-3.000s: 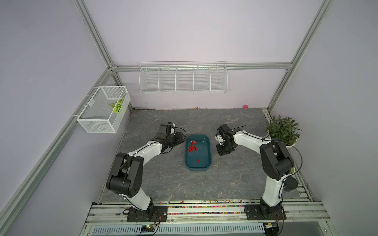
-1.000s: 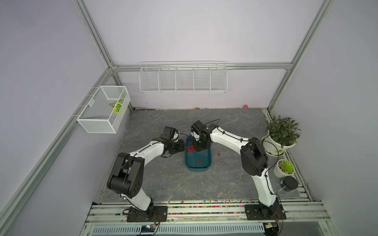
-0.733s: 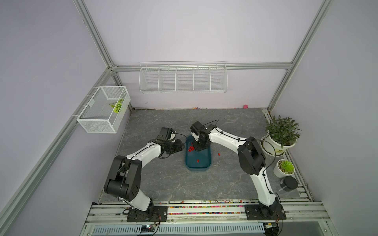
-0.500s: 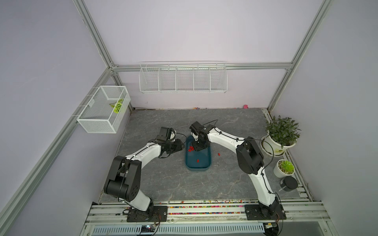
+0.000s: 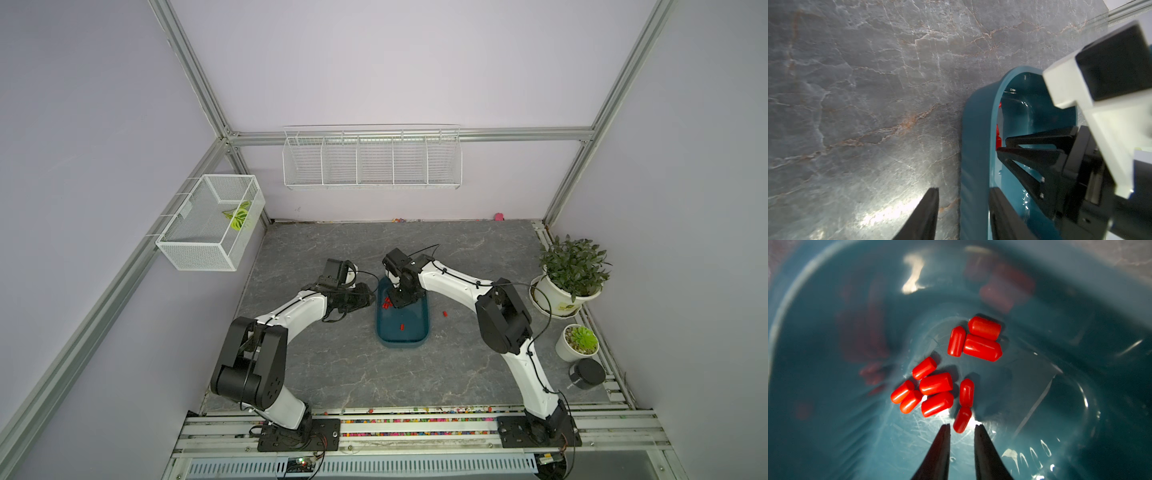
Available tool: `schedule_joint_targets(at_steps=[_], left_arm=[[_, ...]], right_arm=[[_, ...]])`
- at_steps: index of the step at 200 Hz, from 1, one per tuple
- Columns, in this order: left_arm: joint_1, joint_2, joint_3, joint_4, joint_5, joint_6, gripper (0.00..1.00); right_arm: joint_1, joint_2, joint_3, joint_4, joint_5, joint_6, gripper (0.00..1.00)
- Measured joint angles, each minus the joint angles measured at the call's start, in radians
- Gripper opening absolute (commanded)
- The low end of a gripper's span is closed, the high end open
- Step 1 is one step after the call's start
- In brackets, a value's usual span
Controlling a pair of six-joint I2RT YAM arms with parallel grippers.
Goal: Take the screw protection sleeves out of the storage box
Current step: Pick up the screw protection sleeve from the storage box.
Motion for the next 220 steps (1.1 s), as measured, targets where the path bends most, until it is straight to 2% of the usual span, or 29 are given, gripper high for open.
schedule_joint_targets(at_steps=[90,220], left_arm=[[0.000,0.000,0.000,0.000,0.002,0.000,0.46],[0.002,0.000,0.000,0.000,0.005,0.000,0.46]], right_arm=[[0.002,0.039,0.036,-0.004,0.008,0.000,0.23],[0.002,0.049,0.053,-0.012,0.018,0.000,0.14]])
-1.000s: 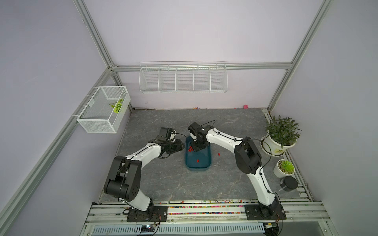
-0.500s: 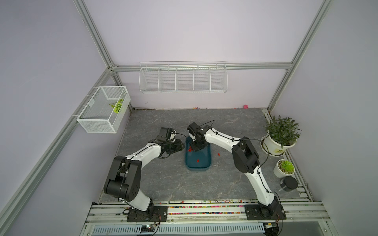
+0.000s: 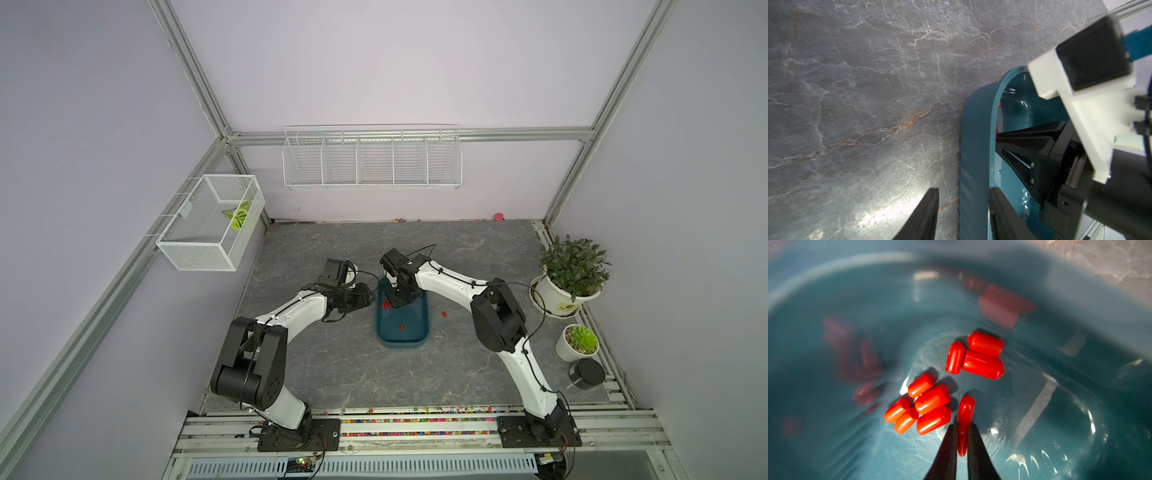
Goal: Take the screw protection sleeves out of the storage box
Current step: Pick up the screw protection sleeve from the storage box.
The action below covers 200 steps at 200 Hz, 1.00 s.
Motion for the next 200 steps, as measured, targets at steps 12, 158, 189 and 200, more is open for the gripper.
schedule_joint_targets(at_steps=[12,158,189,200], left_arm=[[0.000,0.000,0.000,0.000,0.000,0.000,0.46],[0.000,0.000,0.000,0.000,0.000,0.000,0.46],[0.000,0.000,0.000,0.000,0.000,0.000,0.46],[0.000,0.000,0.000,0.000,0.000,0.000,0.46]], right_arm=[[0.000,0.000,0.000,0.000,0.001,0.000,0.14],[-0.010,-0.323,-0.190,-0.013,0.047,-0.002,0.14],[-0.030,-0.407,-0.251,-0.013,0.055,-0.007,0.15],[-0.040,-0.435,-0.285,-0.012,0.058,-0.008,0.15]])
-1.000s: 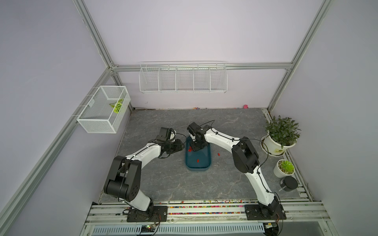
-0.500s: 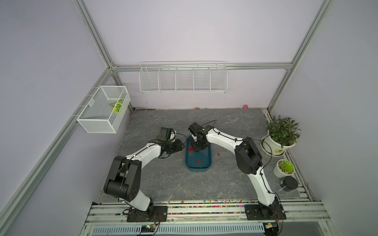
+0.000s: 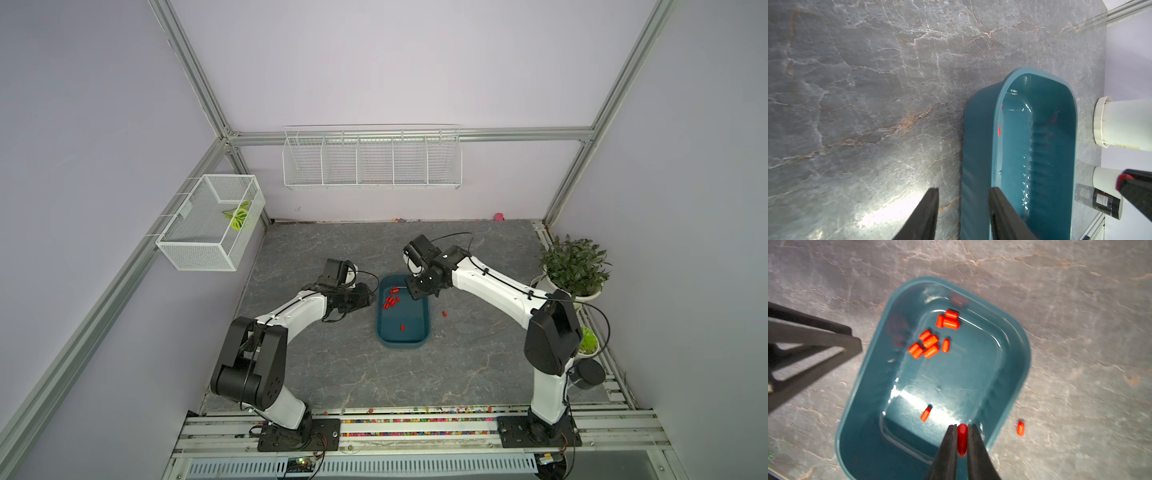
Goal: Take the screw protection sleeves out of the storage box
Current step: Pick up the screw protection sleeve from the storage box, then place the screw protection sleeve at the center of the board.
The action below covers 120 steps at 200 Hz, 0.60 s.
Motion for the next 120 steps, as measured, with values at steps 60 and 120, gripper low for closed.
schedule_joint_targets(at_steps=[60,120], left_arm=[[0.000,0.000,0.000,0.000,0.008,0.000,0.46],[0.000,0.000,0.000,0.001,0.012,0.000,0.46]], right_arm=[[-0.103,-0.130,-0.215,0.019,0.004,-0.004,0.16],[-0.159,-0.143,-0.313,0.068,-0.026,-0.013,0.16]])
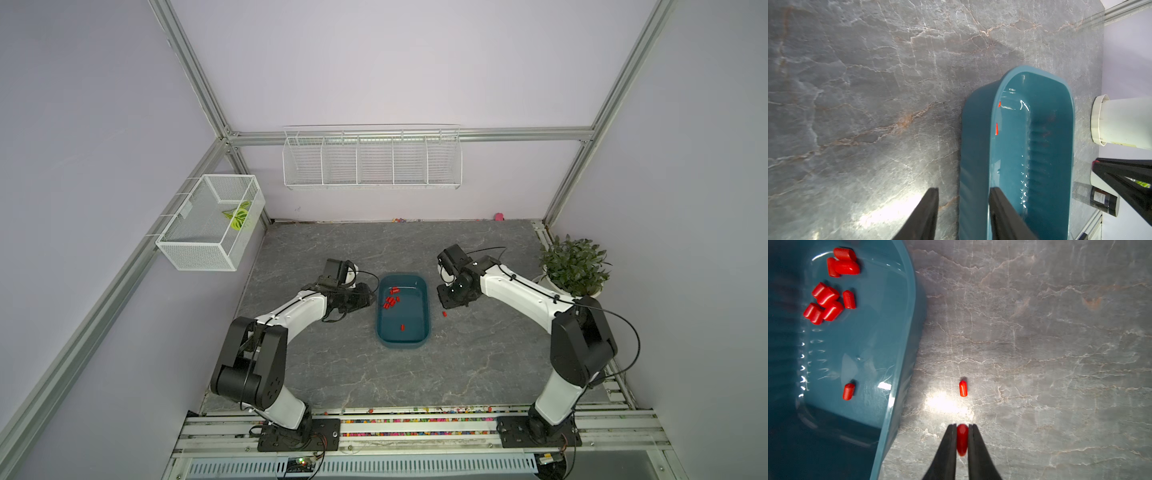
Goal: Take the screw protection sleeves out of the storage box
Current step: Place the screw protection sleeve at the center of the board.
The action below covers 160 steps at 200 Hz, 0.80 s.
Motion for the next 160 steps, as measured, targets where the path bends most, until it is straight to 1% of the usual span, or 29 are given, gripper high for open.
schedule_joint_targets(at_steps=[65,131,160], left_arm=[[0.000,0.000,0.000,0.003,0.011,0.000,0.46],[0.000,0.000,0.000,0.024,0.018,-0.013,0.47],[0.000,0.000,0.000,0.023,0.018,-0.016,0.47]], right_arm=[[-0.011,0.023,-0.020,0.047,-0.032,-0.010,0.17],[-0.015,0.045,-0.098,0.085,-0.037,-0.048,0.18],[-0.033,0.080,-0.115,0.112,-0.047,-0.061,0.18]])
